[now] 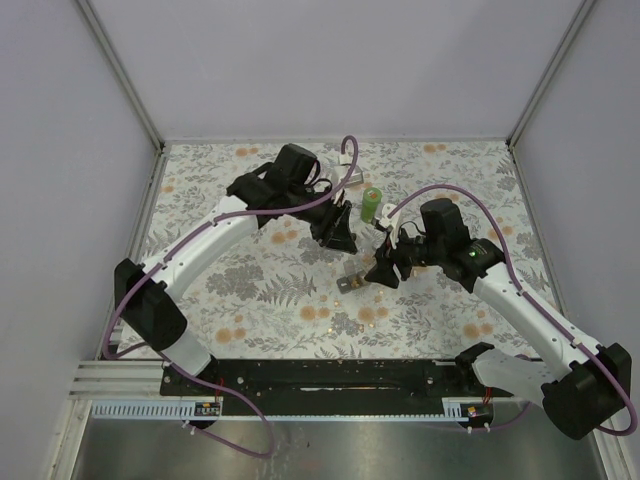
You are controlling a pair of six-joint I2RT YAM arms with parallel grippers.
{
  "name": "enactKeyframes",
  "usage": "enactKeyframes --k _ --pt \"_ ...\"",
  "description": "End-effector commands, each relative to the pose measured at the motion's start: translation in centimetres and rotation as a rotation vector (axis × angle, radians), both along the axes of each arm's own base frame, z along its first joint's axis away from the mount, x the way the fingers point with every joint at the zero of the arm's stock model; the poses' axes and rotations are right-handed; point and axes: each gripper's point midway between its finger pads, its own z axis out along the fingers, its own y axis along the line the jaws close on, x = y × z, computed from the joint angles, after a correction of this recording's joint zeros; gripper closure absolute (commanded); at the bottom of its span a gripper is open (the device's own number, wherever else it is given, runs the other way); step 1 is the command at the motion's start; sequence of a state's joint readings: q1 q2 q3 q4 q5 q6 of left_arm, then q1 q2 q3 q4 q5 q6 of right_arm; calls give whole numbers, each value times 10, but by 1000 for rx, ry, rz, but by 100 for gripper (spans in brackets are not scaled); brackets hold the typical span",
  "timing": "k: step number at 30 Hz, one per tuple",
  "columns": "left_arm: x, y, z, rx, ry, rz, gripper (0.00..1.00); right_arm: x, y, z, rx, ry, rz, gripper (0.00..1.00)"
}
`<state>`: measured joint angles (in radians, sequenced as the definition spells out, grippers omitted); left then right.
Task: Sort the pills into containers
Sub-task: Screw the lid of the pill bottle onto the pill bottle.
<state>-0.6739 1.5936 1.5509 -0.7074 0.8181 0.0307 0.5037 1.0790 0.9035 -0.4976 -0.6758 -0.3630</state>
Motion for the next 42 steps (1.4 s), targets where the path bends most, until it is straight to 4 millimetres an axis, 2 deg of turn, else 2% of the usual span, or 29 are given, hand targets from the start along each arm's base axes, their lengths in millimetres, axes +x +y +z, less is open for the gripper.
enactKeyframes --k 1,10,17,28,33,42 --pt "-7 3 23 -57 -102 -127 100 -15 7 8 35 7 97 100" --pt "-17 8 18 -36 -116 -244 100 -28 11 9 55 68 170 100" --pt "-17 7 13 -37 -100 -255 100 -29 12 9 53 68 172 100" --pt "-28 10 12 -62 -61 -281 98 -21 10 8 39 52 132 100" --pt "-27 11 7 -51 -67 -266 94 -20 10 10 42 43 126 100" --pt "-23 11 -2 -44 -70 -237 94 -18 11 9 41 49 118 100"
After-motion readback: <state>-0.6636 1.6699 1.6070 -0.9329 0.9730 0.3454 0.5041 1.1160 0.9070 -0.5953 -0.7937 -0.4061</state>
